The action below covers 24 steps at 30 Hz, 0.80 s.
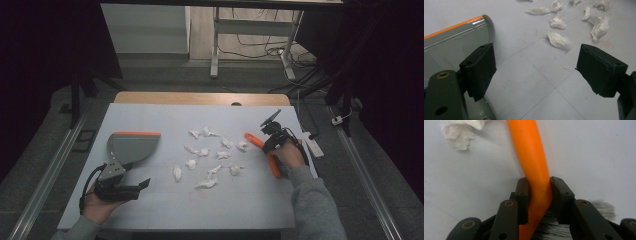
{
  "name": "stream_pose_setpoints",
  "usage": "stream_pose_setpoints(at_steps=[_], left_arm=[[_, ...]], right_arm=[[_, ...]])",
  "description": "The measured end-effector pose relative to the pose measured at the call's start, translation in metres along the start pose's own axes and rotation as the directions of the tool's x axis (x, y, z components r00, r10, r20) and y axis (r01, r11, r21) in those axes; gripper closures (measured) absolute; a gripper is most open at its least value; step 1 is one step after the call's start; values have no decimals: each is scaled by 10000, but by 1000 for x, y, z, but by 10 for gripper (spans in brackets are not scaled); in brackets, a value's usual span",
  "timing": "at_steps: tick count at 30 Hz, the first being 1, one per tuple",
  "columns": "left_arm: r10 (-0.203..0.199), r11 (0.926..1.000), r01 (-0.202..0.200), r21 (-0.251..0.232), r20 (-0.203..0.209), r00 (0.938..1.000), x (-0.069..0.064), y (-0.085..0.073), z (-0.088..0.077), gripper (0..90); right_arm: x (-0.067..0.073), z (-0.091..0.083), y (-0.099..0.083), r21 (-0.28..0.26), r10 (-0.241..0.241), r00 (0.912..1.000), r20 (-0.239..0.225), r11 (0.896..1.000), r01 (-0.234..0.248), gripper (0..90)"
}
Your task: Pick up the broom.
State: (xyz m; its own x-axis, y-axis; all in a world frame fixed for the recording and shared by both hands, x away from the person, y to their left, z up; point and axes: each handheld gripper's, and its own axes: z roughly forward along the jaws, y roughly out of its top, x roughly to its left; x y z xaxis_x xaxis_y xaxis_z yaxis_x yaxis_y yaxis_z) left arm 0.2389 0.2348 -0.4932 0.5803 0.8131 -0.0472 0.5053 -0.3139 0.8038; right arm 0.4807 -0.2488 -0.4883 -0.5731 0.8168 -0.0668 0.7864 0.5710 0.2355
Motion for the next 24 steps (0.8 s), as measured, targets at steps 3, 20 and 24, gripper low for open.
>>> stream_pose_setpoints(at_steps=[3,20,24], left_arm=[[24,10000,-24,-25,-39,10000,0,0,-1,165],[18,10000,-18,-91,-34,10000,0,2,1,165],[139,9997,-139,-190,20,9999,-3,6,3,166]], right_arm=[[-2,0,-1,-102,-25,10000,-91,9999,24,691],[-25,-79,-35,-3890,991,9514,-2914,8964,-2125,694],[-6,-88,-32,-4317,531,9354,-3496,8770,-2111,694]])
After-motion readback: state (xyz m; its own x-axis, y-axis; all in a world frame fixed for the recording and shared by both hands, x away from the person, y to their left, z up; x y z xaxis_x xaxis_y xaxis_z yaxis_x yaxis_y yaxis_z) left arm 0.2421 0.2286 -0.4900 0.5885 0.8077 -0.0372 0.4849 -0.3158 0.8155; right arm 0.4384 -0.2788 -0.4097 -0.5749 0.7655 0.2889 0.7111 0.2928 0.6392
